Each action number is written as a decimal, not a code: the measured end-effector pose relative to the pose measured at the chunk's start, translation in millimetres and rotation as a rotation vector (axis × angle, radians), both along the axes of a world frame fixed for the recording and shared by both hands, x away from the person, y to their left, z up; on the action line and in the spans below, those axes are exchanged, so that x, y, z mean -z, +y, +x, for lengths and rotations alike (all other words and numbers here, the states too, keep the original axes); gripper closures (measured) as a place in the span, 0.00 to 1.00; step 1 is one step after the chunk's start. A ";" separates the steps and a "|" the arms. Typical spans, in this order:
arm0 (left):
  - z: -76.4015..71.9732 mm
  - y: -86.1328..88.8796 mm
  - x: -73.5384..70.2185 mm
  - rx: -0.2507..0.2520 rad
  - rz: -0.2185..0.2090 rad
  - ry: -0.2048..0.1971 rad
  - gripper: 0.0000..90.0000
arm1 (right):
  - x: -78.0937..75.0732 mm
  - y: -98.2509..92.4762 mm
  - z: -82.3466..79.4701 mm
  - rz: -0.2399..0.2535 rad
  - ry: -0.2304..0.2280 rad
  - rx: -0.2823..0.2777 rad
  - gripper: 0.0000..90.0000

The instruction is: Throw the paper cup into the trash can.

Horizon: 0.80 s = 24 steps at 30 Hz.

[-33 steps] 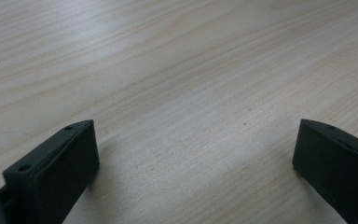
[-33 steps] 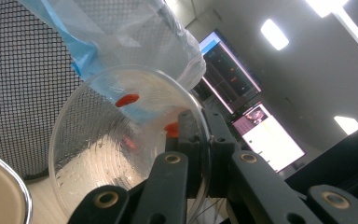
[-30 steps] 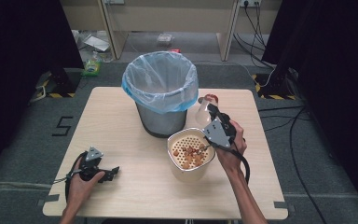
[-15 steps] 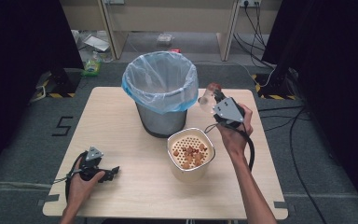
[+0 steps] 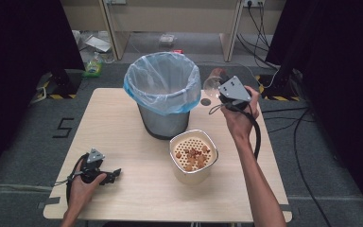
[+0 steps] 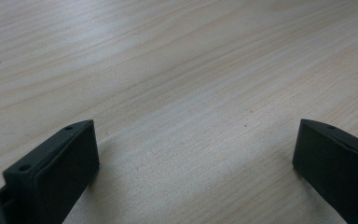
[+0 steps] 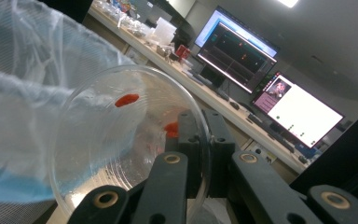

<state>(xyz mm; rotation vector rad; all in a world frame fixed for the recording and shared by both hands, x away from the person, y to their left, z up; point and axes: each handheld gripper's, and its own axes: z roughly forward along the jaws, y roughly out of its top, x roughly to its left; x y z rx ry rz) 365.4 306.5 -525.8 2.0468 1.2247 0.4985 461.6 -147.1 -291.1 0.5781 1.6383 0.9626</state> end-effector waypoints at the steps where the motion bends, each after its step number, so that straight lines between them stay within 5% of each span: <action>1: -0.1 0.0 0.0 -0.001 0.000 0.000 0.00 | -4.1 0.5 1.1 -0.002 -0.004 0.000 0.97; 15: -0.1 -0.1 0.1 -0.001 -0.001 -0.001 0.00 | -49.7 37.4 13.2 -0.019 -0.028 -0.064 0.97; 24: -0.1 0.0 0.0 0.000 -0.001 0.000 0.00 | -49.8 80.8 35.7 -0.016 0.063 -0.142 0.97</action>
